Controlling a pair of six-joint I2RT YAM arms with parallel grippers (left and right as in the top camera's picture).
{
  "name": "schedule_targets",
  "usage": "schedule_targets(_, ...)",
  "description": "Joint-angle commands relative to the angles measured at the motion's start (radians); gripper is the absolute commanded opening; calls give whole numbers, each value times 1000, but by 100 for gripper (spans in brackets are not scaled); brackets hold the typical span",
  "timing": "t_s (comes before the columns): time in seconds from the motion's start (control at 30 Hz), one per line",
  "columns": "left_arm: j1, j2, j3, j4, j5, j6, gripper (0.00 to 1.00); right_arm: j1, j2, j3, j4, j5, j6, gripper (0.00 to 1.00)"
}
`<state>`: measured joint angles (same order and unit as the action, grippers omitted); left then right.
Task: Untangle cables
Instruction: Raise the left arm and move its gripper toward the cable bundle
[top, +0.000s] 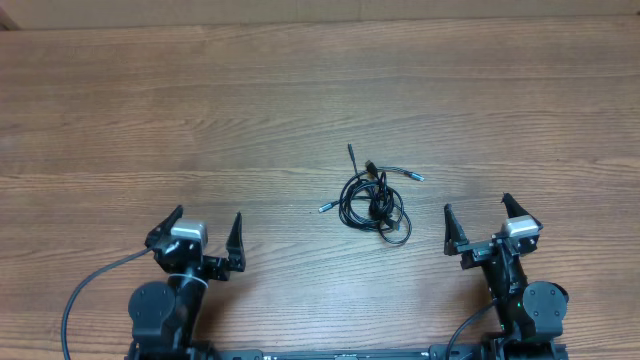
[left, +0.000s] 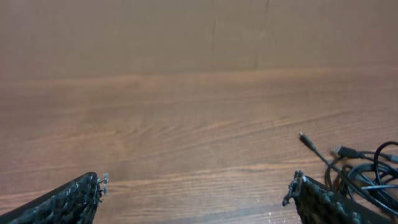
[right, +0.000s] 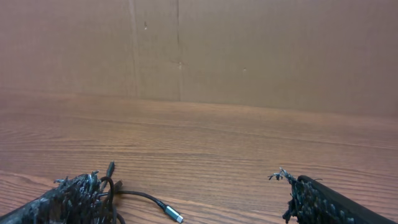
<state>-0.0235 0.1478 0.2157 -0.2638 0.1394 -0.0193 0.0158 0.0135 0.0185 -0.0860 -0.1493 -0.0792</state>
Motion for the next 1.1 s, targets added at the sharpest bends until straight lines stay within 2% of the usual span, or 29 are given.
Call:
schedule_targets(0.0, 11, 93, 73, 3, 8, 16, 99, 8, -10, -6, 5, 6, 4, 100)
schedule_targets(0.53, 11, 532, 353, -76, 11, 21, 100, 8, -10, -6, 5, 6, 4, 100)
schedule_targets(0.77, 11, 624, 405, -107, 11, 20, 99, 8, -10, -5, 5, 6, 4, 100)
schedule_targets(1.07, 11, 643, 408, -106, 10, 21, 100, 8, -10, -6, 5, 6, 4, 100)
